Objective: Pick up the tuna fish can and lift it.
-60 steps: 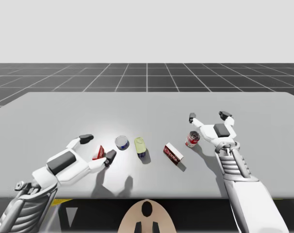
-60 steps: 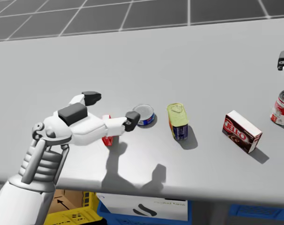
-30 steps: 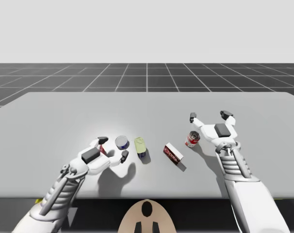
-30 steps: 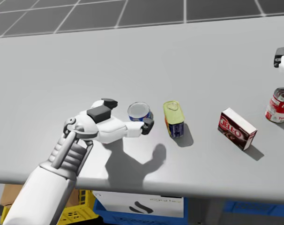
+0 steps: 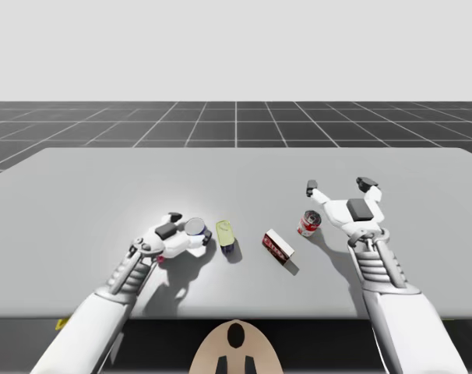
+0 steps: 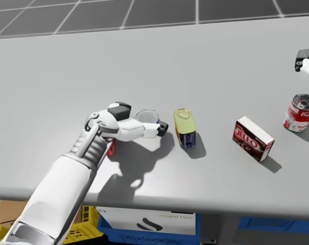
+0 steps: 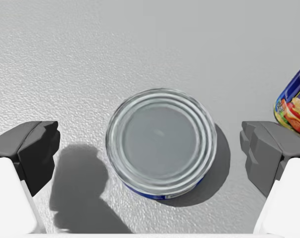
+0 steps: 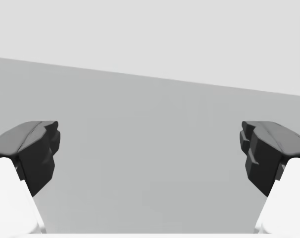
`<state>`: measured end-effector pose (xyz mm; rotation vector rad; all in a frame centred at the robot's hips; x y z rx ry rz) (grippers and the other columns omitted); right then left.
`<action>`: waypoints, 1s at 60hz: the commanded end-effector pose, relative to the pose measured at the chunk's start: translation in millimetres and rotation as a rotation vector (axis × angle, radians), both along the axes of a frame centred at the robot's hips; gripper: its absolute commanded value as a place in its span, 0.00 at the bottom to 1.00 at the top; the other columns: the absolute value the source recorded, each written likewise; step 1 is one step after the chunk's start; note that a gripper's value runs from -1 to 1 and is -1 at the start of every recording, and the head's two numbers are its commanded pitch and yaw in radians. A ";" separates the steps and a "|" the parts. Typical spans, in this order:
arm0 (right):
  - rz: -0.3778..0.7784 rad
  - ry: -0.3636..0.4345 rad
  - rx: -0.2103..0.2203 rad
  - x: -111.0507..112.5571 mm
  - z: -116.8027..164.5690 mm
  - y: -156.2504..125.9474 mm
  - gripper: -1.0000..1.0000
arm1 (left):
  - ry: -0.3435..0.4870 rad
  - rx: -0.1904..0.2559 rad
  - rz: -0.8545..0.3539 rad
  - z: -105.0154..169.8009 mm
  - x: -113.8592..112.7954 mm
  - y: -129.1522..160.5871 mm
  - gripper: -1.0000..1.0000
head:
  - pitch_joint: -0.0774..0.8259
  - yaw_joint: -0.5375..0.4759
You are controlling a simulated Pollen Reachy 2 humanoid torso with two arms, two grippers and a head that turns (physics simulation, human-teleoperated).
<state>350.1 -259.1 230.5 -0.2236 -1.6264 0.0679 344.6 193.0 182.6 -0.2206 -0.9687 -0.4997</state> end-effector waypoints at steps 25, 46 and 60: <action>0.001 -0.013 -0.002 -1.5 2.1 0.1 0.00 | 0.093 0.069 0.002 -25.1 16.5 -4.1 0.11 | 0.84 0.70; -0.001 -0.019 0.000 -2.7 3.1 0.0 0.00 | 0.093 0.100 -0.036 -27.8 9.0 -6.4 1.00 | 0.82 0.70; -0.002 -0.021 -0.001 -2.7 3.6 -0.3 0.00 | 0.090 0.105 -0.037 -27.3 7.8 -5.8 1.00 | 0.66 0.72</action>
